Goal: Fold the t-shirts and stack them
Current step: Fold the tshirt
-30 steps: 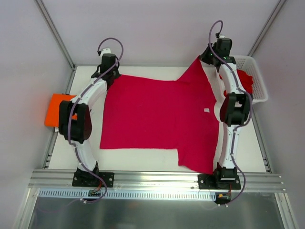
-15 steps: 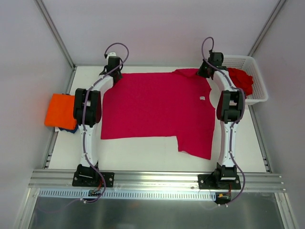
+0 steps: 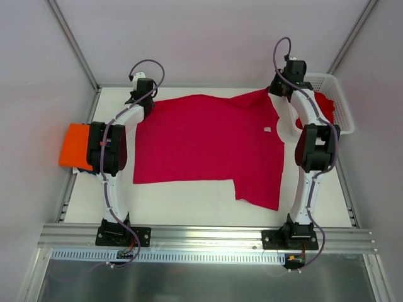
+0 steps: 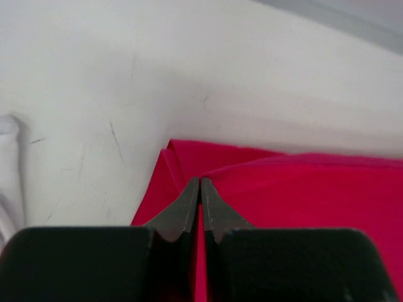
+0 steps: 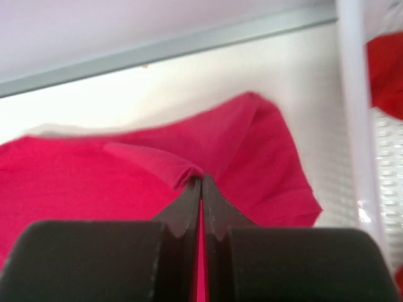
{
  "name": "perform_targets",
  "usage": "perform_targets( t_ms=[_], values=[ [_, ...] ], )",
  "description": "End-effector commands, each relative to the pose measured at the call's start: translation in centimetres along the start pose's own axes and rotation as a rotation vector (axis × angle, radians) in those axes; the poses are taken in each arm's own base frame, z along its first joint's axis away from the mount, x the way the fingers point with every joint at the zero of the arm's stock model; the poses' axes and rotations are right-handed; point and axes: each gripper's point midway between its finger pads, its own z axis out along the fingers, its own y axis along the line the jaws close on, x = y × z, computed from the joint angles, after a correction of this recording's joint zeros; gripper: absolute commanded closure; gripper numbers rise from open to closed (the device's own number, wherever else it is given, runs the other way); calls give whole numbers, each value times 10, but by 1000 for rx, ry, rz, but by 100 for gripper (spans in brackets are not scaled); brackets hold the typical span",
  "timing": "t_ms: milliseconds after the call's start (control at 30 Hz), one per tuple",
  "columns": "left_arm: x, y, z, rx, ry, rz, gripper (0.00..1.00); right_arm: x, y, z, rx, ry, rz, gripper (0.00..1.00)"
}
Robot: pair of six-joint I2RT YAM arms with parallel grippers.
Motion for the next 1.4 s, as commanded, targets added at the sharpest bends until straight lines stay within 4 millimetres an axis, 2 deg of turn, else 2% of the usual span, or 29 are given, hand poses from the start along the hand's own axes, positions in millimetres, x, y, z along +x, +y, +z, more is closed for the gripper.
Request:
perform_targets(
  t_ms=[0, 33, 133, 533, 700, 1033, 1133, 1367],
  values=[
    [-59, 14, -38, -27, -146, -92, 100, -35, 4, -46, 24, -90, -68, 100],
    [-60, 14, -40, -29, -146, -92, 100, -39, 3, -53, 36, -103, -77, 100],
    [-64, 14, -42, -24, -138, -86, 100, -33, -2, -60, 50, -81, -99, 100],
    [-41, 25, -37, -94, -29, -21, 100, 15, -27, -68, 132, 33, -133, 100],
    [-38, 29, -40, -118, -16, -19, 100, 14, -40, -82, 186, 18, -132, 100],
    [-37, 36, -47, -143, -6, -18, 100, 2, -38, -113, 196, -15, -146, 100],
    [-33, 37, -47, -146, 11, -13, 100, 4, -50, -119, 217, -11, -137, 100],
    [-19, 39, -46, -151, 52, -3, 100, 21, -55, -125, 231, 19, -137, 100]
  ],
)
